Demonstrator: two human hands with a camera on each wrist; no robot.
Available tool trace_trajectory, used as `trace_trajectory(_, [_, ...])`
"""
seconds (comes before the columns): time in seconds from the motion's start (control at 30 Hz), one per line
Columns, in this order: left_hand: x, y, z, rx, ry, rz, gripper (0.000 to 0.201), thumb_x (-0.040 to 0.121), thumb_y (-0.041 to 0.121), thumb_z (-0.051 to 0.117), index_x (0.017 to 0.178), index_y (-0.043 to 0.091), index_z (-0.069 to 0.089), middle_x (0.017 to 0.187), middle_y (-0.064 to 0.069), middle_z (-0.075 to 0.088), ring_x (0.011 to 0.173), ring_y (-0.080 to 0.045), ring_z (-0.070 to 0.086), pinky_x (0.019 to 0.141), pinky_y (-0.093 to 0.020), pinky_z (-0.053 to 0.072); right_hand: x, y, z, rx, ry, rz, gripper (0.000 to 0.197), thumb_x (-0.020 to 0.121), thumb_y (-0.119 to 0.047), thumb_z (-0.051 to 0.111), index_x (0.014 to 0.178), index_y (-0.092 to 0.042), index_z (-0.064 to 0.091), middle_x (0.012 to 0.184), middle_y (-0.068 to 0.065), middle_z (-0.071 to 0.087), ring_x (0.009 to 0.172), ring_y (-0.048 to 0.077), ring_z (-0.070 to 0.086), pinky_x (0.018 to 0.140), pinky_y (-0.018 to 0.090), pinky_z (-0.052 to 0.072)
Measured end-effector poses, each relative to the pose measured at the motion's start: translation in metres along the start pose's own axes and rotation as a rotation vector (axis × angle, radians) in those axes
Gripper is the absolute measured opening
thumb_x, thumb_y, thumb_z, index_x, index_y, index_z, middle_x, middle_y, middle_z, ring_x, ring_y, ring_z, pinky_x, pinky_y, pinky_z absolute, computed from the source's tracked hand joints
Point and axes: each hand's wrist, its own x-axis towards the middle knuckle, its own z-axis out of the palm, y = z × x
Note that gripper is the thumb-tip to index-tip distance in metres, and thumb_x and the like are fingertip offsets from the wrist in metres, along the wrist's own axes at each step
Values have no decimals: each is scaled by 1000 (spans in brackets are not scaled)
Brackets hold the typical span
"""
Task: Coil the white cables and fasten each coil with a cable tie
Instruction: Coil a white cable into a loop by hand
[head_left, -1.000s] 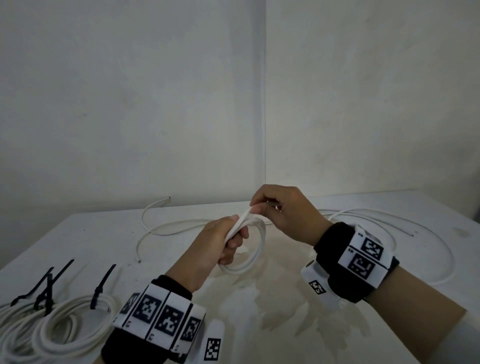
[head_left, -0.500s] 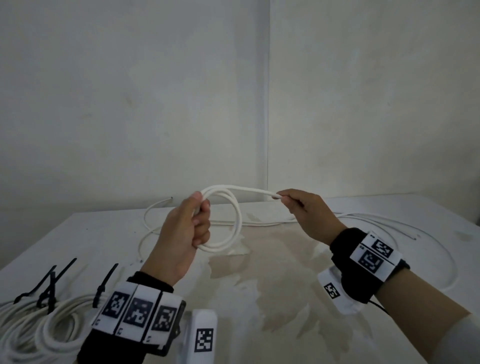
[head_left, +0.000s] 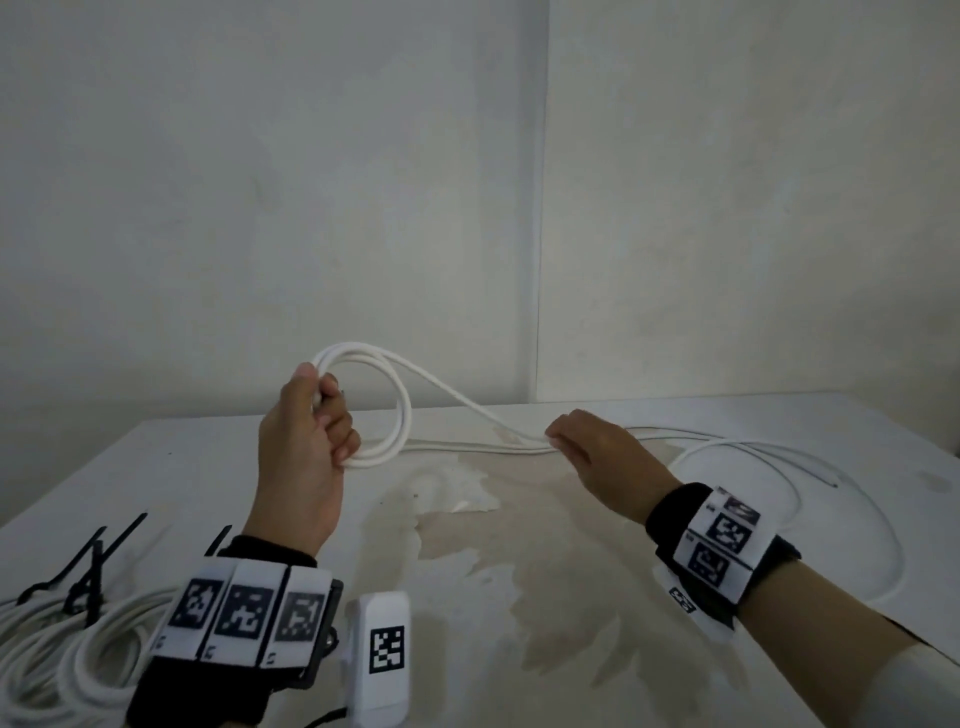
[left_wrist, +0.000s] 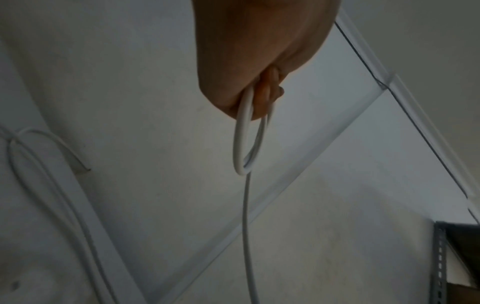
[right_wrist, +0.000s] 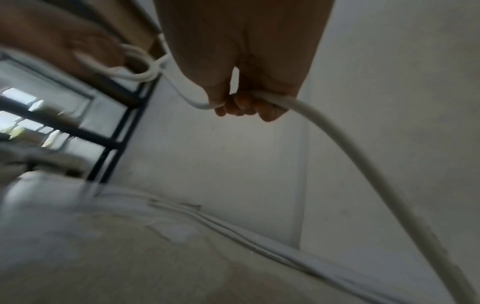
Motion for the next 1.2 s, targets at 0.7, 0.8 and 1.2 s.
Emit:
trace_trajectory(0.7, [-13,-45,27,601,-93,167,33,100,27,31,70,18,43,64,2,38,53,-6,36,55,-25,31,7,-82,8,-148,250,-590,42,99,-24,31,78,-6,62,68,6,57,54,21,47,52,27,32])
trace_trajectory(0.8, [-20,-52,26,753,-181,212,32,100,30,32,72,20,45,67,2,44,62,-13,42,63,-32,35,12,-80,6,-159,272,-605,38,97,-24,37,76,-6,63,67,6,57,55,21,47,52,27,33])
trace_trajectory(1.2, [-32,-56,30,680,-392,-127,40,100,29,31,69,12,50,42,11,36,42,-5,31,41,-13,26,34,-59,-10,218,74,-241,26,83,-29,56,80,-5,65,75,6,65,66,12,52,58,30,47])
